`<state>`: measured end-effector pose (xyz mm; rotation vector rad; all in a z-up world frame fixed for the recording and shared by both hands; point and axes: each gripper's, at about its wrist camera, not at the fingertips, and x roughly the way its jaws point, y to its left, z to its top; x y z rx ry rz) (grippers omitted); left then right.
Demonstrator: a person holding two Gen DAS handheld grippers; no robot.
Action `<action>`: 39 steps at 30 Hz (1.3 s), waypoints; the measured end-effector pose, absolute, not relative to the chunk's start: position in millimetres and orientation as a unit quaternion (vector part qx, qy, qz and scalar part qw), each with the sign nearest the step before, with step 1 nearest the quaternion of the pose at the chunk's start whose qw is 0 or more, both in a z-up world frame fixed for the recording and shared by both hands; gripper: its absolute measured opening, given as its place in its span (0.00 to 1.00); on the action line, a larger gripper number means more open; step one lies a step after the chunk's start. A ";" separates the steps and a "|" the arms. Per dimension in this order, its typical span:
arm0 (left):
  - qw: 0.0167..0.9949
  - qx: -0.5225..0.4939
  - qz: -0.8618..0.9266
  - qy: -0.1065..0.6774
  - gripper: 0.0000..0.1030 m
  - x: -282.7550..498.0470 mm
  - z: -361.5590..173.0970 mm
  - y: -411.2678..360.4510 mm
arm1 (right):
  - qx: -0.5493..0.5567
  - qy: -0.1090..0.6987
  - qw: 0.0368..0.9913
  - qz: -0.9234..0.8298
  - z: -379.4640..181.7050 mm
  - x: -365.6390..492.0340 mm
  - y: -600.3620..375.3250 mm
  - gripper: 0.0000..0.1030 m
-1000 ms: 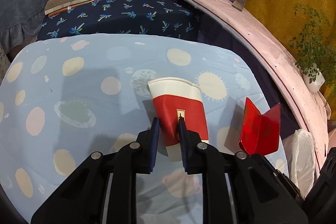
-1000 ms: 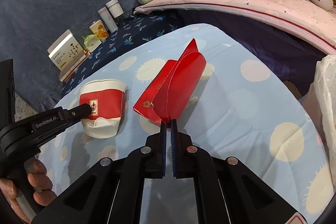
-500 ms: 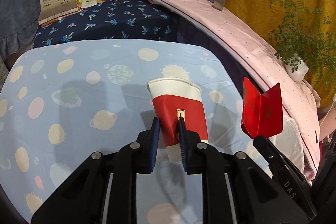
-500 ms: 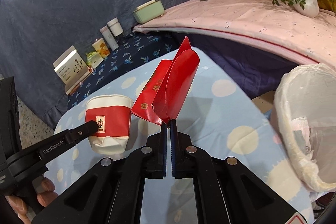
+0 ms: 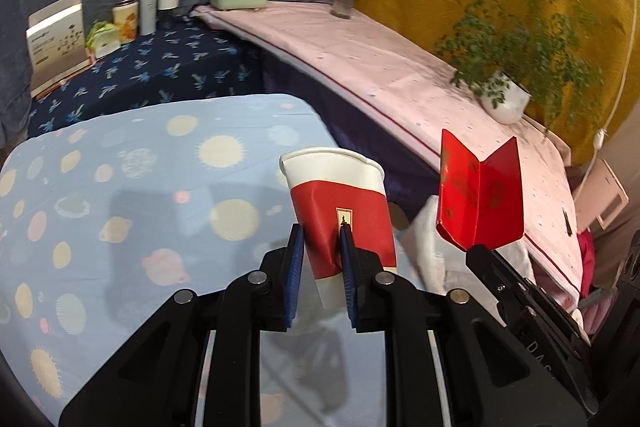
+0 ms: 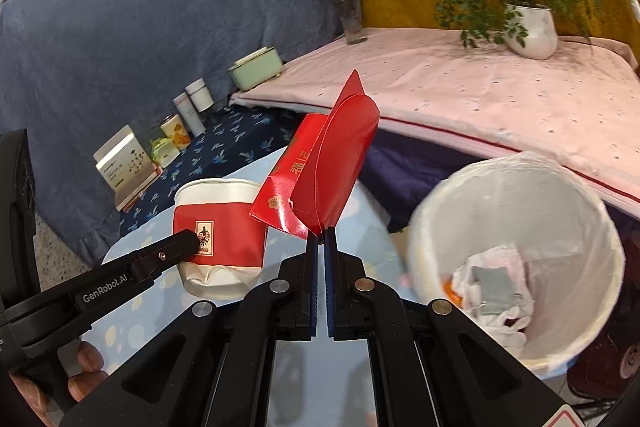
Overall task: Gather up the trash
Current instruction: 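Carry cup and red box over the wastebasket and open both grippers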
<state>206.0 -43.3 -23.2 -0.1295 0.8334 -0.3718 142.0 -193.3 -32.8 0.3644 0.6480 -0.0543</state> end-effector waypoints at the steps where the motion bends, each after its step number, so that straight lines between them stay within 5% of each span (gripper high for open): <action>1: 0.895 -0.059 -0.186 0.402 0.17 203.7 -21.7 -51.7 | 0.180 0.314 0.932 -0.032 -32.0 137.2 -201.4 0.03; 18: 0.865 0.025 -0.276 0.418 0.17 178.2 -35.9 -181.7 | 0.140 0.352 0.916 -0.133 -38.0 91.0 -299.1 0.03; 32: 0.846 0.045 -0.293 0.442 0.19 182.7 -58.5 -214.7 | 0.109 0.390 0.900 -0.158 -54.4 91.2 -319.3 0.03; 35: 0.849 0.043 -0.286 0.442 0.36 185.5 -60.0 -214.1 | 0.111 0.391 0.900 -0.160 -55.6 91.2 -321.3 0.03; 39: 0.851 0.039 -0.280 0.442 0.37 186.5 -62.0 -211.2 | 0.111 0.392 0.899 -0.160 -57.4 92.6 -321.2 0.03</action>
